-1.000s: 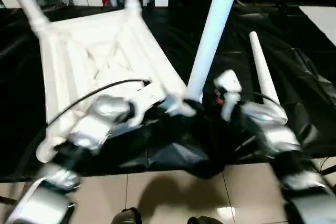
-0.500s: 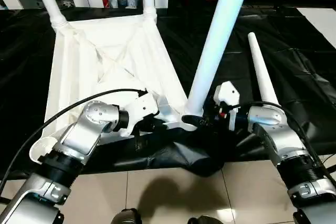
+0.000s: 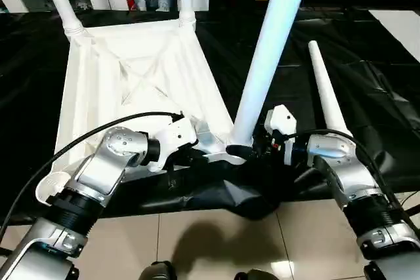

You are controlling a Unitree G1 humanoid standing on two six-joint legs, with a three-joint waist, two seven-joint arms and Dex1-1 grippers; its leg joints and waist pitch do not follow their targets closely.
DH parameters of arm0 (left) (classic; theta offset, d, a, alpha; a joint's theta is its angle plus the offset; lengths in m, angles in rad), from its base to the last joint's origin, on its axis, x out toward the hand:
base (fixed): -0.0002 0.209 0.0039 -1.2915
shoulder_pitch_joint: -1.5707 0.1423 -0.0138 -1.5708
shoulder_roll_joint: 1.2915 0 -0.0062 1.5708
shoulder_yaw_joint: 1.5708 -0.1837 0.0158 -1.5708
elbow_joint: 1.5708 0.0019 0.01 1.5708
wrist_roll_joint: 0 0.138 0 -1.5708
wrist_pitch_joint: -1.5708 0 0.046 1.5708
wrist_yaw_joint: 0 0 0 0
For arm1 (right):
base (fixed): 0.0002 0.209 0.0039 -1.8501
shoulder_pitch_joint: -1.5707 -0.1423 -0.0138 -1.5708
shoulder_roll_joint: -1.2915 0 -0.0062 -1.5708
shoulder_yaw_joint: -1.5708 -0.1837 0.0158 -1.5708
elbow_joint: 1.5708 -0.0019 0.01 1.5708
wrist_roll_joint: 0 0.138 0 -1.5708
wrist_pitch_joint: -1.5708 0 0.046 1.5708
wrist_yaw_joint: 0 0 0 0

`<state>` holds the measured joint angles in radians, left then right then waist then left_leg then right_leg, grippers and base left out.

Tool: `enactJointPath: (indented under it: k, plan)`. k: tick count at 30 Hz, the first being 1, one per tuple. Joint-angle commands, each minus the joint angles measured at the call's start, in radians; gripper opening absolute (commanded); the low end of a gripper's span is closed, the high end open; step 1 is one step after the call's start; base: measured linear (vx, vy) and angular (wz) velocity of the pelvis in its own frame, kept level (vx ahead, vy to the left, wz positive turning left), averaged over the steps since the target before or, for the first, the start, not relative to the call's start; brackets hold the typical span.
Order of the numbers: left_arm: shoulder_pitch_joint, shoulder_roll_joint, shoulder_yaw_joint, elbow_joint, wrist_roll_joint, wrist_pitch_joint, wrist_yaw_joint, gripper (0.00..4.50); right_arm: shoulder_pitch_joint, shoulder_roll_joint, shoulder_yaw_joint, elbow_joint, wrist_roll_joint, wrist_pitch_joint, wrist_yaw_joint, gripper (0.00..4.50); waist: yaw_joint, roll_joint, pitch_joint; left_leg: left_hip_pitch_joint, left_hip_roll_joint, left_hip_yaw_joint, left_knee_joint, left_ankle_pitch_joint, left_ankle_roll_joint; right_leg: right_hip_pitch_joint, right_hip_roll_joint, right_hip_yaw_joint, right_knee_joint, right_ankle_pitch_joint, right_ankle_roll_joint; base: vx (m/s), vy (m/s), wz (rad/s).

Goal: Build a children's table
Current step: Rotate leg to tighten

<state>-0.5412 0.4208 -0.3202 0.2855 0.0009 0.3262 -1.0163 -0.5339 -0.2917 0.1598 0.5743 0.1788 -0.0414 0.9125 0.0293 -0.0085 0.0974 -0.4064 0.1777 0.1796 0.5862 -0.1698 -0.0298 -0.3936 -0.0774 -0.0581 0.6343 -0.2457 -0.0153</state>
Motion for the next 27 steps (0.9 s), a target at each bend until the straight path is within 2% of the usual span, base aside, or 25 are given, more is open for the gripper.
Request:
enactJointPath:
  k: [1, 3, 4, 5, 6, 8, 9, 11, 12, 14, 17, 18, 19, 20, 21, 22, 24, 25, 26, 27]
  plan:
    - [-0.019, -0.058, 0.018, 0.041, -0.009, 0.013, 0.081, 0.0, -0.001, 0.035, -0.034, 0.097, -0.044, 0.059, -0.182, 2.66, -0.003, -0.008, -0.054, 0.026, 0.056, -0.015, -0.058, -0.031, 0.154, 0.049, -0.07, 0.047, -0.06, 0.125, -0.32, 0.0, 0.0, 0.0]
    - [-0.055, -0.111, 0.042, 0.12, 0.016, 0.043, 0.199, 0.0, -0.012, 0.096, -0.069, 0.156, -0.051, 0.076, -0.353, 2.66, -0.007, -0.006, -0.046, 0.033, 0.055, -0.013, -0.068, -0.135, 0.079, 0.044, -0.071, 0.053, -0.079, -0.05, -0.294, 0.0, 0.0, 0.0]
    - [-0.055, -0.111, 0.042, 0.12, 0.016, 0.043, 0.199, 0.0, -0.012, 0.096, -0.069, 0.156, -0.051, 0.076, -0.353, 2.65, -0.007, -0.006, -0.046, 0.033, 0.055, -0.013, -0.068, -0.135, 0.079, 0.044, -0.071, 0.053, -0.079, -0.05, -0.294, 0.0, 0.0, 0.0]
    - [-0.062, -0.121, 0.047, 0.134, 0.018, 0.05, 0.219, 0.0, -0.02, 0.122, -0.086, 0.182, -0.046, 0.084, -0.419, 2.65, -0.009, -0.008, -0.045, 0.034, 0.056, -0.015, -0.072, -0.183, 0.045, 0.045, -0.072, 0.055, -0.086, -0.12, -0.269, 0.0, 0.0, 0.0]
    - [-0.074, -0.138, 0.055, 0.156, 0.021, 0.067, 0.253, 0.0, -0.028, 0.143, -0.102, 0.205, -0.04, 0.092, -0.476, 2.65, -0.011, -0.006, -0.038, 0.035, 0.055, -0.014, -0.079, -0.209, 0.028, 0.036, -0.071, 0.058, -0.092, -0.164, -0.256, 0.0, 0.0, 0.0]
    - [-0.11, -0.183, 0.078, 0.221, 0.027, 0.096, 0.341, 0.0, -0.054, 0.19, -0.118, 0.261, -0.048, 0.087, -0.598, 2.65, -0.014, -0.003, -0.036, 0.041, 0.054, -0.016, -0.083, -0.255, 0.002, 0.033, -0.071, 0.059, -0.098, -0.229, -0.243, 0.0, 0.0, 0.0]
    - [-0.12, -0.195, 0.083, 0.24, 0.029, 0.101, 0.365, 0.0, -0.062, 0.202, -0.12, 0.275, -0.051, 0.086, -0.625, 2.65, -0.016, -0.006, -0.039, 0.044, 0.053, -0.017, -0.085, -0.282, -0.017, 0.033, -0.073, 0.062, -0.104, -0.268, -0.221, 0.0, 0.0, 0.0]
    - [-0.13, -0.205, 0.088, 0.257, 0.032, 0.105, 0.385, 0.0, -0.073, 0.216, -0.125, 0.292, -0.052, 0.083, -0.657, 2.65, -0.015, -0.006, -0.045, 0.04, 0.054, -0.017, -0.086, -0.234, -0.003, 0.038, -0.072, 0.062, -0.1, -0.19, -0.217, 0.0, 0.0, 0.0]
    - [-0.153, -0.221, 0.088, 0.296, 0.049, 0.102, 0.408, 0.0, -0.111, 0.256, -0.147, 0.338, -0.048, 0.064, -0.717, 2.65, -0.02, -0.008, -0.045, 0.037, 0.052, -0.015, -0.086, -0.217, 0.008, 0.037, -0.069, 0.062, -0.098, -0.161, -0.22, 0.0, 0.0, 0.0]
    - [-0.156, -0.221, 0.084, 0.301, 0.055, 0.094, 0.407, 0.0, -0.121, 0.262, -0.149, 0.347, -0.051, 0.058, -0.72, 2.65, -0.019, -0.005, -0.046, 0.04, 0.052, -0.014, -0.086, -0.219, 0.012, 0.034, -0.07, 0.062, -0.099, -0.155, -0.222, 0.0, 0.0, 0.0]
    - [-0.152, -0.214, 0.073, 0.297, 0.059, 0.074, 0.384, 0.0, -0.136, 0.269, -0.145, 0.344, -0.038, 0.034, -0.648, 2.65, -0.019, -0.007, -0.046, 0.037, 0.054, -0.011, -0.084, -0.211, 0.035, 0.037, -0.071, 0.063, -0.098, -0.109, -0.23, 0.0, 0.0, 0.0]
    - [-0.15, -0.209, 0.07, 0.294, 0.061, 0.071, 0.378, 0.0, -0.133, 0.267, -0.14, 0.333, -0.039, 0.022, -0.625, 3.0, -0.018, -0.008, -0.047, 0.037, 0.054, -0.01, -0.083, -0.206, 0.042, 0.037, -0.071, 0.064, -0.099, -0.105, -0.232, 0.0, 0.0, 0.0]
    - [-0.146, -0.203, 0.065, 0.288, 0.063, 0.062, 0.368, 0.0, -0.127, 0.265, -0.137, 0.317, -0.036, 0.007, -0.6, 3.0, -0.016, -0.007, -0.046, 0.037, 0.055, -0.01, -0.083, -0.205, 0.045, 0.037, -0.073, 0.064, -0.099, -0.105, -0.234, 0.0, 0.0, 0.0]
    - [-0.146, -0.203, 0.065, 0.288, 0.063, 0.062, 0.368, 0.0, -0.127, 0.265, -0.137, 0.317, -0.036, 0.007, -0.6, 3.35, -0.016, -0.007, -0.047, 0.037, 0.055, -0.009, -0.082, -0.2, 0.048, 0.038, -0.073, 0.065, -0.099, -0.099, -0.235, 0.0, 0.0, 0.0]
    - [-0.139, -0.19, 0.058, 0.276, 0.061, 0.058, 0.35, 0.0, -0.115, 0.252, -0.129, 0.281, -0.033, -0.017, -0.556, 3.35, -0.014, -0.01, -0.049, 0.037, 0.056, -0.008, -0.082, -0.179, 0.059, 0.041, -0.072, 0.063, -0.097, -0.074, -0.239, 0.0, 0.0, 0.0]
    - [-0.136, -0.184, 0.055, 0.271, 0.06, 0.051, 0.342, 0.0, -0.11, 0.245, -0.128, 0.266, -0.028, -0.024, -0.541, 3.4, -0.014, -0.009, -0.05, 0.036, 0.056, -0.007, -0.081, -0.169, 0.066, 0.041, -0.072, 0.063, -0.095, -0.058, -0.242, 0.0, 0.0, 0.0]
    - [-0.132, -0.176, 0.053, 0.265, 0.054, 0.047, 0.326, 0.0, -0.104, 0.233, -0.13, 0.244, -0.024, -0.031, -0.516, 3.4, -0.016, -0.012, -0.052, 0.031, 0.054, -0.007, -0.079, -0.132, 0.087, 0.046, -0.071, 0.061, -0.091, -0.01, -0.25, 0.0, 0.0, 0.0]
    - [-0.122, -0.163, 0.046, 0.248, 0.045, 0.033, 0.29, 0.0, -0.095, 0.212, -0.129, 0.214, -0.017, -0.027, -0.476, 3.58, -0.017, -0.011, -0.055, 0.031, 0.054, -0.007, -0.076, -0.112, 0.098, 0.047, -0.072, 0.061, -0.087, 0.019, -0.26, 0.0, 0.0, 0.0]
    - [-0.114, -0.159, 0.05, 0.232, 0.031, 0.042, 0.269, 0.0, -0.089, 0.199, -0.131, 0.192, -0.003, -0.015, -0.44, 3.58, -0.015, -0.011, -0.057, 0.031, 0.054, -0.007, -0.074, -0.095, 0.105, 0.049, -0.071, 0.061, -0.084, 0.047, -0.263, 0.0, 0.0, 0.0]
    - [-0.099, -0.146, 0.046, 0.205, 0.015, 0.026, 0.223, 0.0, -0.077, 0.164, -0.126, 0.155, 0.021, 0.012, -0.342, 3.7, -0.015, -0.009, -0.06, 0.029, 0.053, -0.006, -0.069, -0.052, 0.14, 0.051, -0.067, 0.059, -0.074, 0.133, -0.281, 0.0, 0.0, 0.0]
